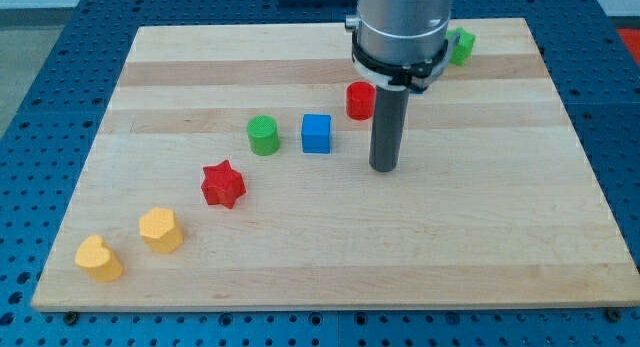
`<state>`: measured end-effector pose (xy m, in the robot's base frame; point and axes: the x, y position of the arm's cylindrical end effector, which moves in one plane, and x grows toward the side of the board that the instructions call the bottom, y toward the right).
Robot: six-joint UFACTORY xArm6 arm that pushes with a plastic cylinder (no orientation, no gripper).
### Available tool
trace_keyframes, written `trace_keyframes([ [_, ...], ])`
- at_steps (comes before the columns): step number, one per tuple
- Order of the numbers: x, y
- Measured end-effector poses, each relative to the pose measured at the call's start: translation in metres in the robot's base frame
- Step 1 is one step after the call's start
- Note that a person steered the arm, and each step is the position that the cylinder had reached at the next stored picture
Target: Move blue cube towards green circle
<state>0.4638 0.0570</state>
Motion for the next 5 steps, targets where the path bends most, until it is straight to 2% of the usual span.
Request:
trace_keyframes([
  [2, -0.006, -0.047],
  [5, -0.025, -0.053],
])
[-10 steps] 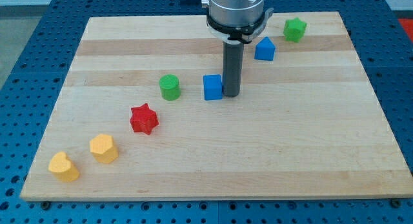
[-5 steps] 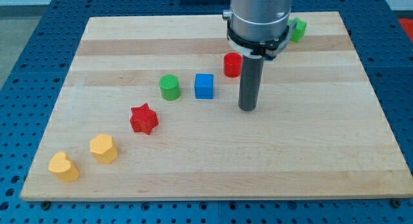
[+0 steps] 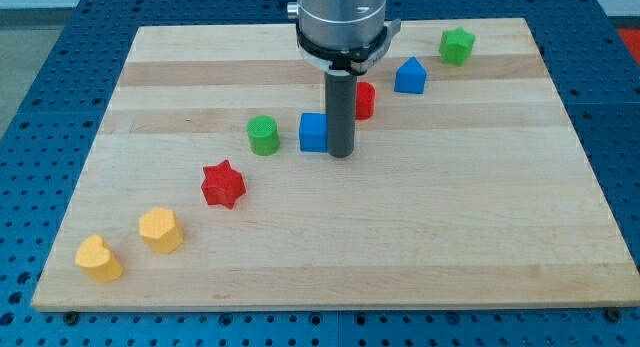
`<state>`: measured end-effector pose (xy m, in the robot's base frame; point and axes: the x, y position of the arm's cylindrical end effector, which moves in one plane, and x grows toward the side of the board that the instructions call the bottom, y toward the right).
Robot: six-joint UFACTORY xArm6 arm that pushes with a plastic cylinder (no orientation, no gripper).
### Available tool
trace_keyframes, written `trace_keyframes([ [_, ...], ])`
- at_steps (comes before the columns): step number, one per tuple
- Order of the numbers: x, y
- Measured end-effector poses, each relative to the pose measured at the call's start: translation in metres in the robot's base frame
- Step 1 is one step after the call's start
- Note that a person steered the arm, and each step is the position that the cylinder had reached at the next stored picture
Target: Move blue cube towards green circle
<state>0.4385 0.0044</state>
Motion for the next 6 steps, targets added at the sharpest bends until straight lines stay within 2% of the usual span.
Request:
trace_keyframes([
  [1, 0.002, 0.0],
  [3, 0.041, 0.03],
  [6, 0.041, -0.003],
])
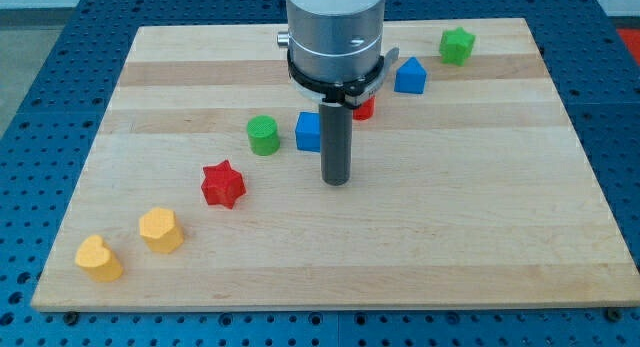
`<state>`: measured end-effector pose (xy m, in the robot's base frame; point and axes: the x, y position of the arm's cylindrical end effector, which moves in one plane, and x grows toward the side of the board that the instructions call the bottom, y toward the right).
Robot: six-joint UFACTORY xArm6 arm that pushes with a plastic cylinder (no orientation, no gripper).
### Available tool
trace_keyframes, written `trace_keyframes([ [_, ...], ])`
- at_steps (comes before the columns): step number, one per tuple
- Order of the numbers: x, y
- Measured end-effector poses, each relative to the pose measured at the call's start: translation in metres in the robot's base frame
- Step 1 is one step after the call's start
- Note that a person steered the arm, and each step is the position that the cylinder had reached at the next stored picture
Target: Move blue cube towards green circle
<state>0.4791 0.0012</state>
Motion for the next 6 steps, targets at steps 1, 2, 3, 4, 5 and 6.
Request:
trace_keyframes([
  [1, -0.004, 0.0],
  [2, -0.023, 0.0],
  [3, -0.044, -0.004],
  [4, -0.044, -0.004],
  [5, -0.055, -0.006],
  [6, -0.055, -0.006],
])
